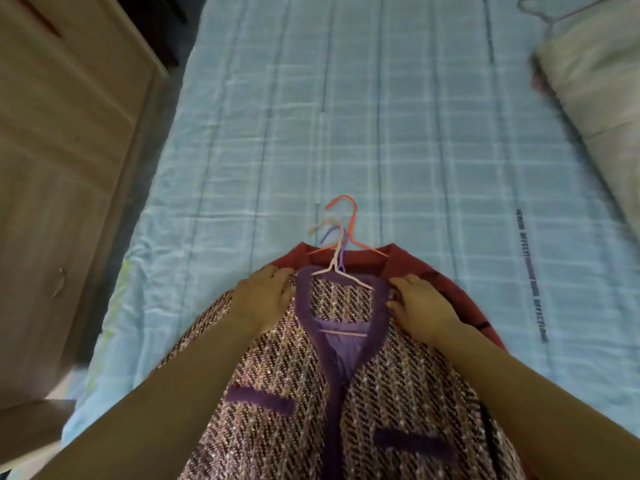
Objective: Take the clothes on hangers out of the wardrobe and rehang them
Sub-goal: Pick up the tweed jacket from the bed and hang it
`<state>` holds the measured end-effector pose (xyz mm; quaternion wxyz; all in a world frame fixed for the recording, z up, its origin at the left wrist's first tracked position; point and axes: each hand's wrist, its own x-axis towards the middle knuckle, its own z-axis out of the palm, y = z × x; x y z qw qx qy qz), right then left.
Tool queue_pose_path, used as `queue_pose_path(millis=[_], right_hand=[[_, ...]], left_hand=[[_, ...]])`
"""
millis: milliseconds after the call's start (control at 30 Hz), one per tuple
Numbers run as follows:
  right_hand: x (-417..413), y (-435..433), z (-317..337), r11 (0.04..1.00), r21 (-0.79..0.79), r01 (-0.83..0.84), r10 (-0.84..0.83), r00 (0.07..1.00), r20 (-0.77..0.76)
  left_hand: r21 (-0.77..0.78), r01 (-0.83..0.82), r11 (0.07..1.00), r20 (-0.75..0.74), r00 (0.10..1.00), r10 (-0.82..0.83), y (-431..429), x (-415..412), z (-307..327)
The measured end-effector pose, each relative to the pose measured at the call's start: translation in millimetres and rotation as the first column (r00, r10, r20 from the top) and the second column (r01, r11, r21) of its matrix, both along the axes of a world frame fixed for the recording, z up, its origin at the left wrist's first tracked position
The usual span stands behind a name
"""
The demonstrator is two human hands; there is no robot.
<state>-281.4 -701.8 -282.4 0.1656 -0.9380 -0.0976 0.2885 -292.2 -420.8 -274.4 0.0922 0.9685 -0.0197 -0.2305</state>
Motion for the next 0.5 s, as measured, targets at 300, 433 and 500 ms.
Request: queue_pose_path(millis=[300, 433, 500], right_hand=[[-4, 0, -11, 0.988, 0.156, 0.009, -0.011, 1.000, 0.014], [-13, 5, 1, 0.969, 0.231, 0.083, -0.086, 0.996, -0.001], [-18, 7, 12, 0.959, 0.267, 0.091, -0.105, 0.994, 0.040]], left_hand=[[0.024, 0.113, 0.993, -0.042, 0.993, -0.112, 9, 13, -21], [-0.114, 0.112, 0.987, -0.039, 0.992, -0.117, 11, 6, -7], [-0.233, 0.057, 0.971, -0.008, 0.998, -0.060, 13, 0, 10]])
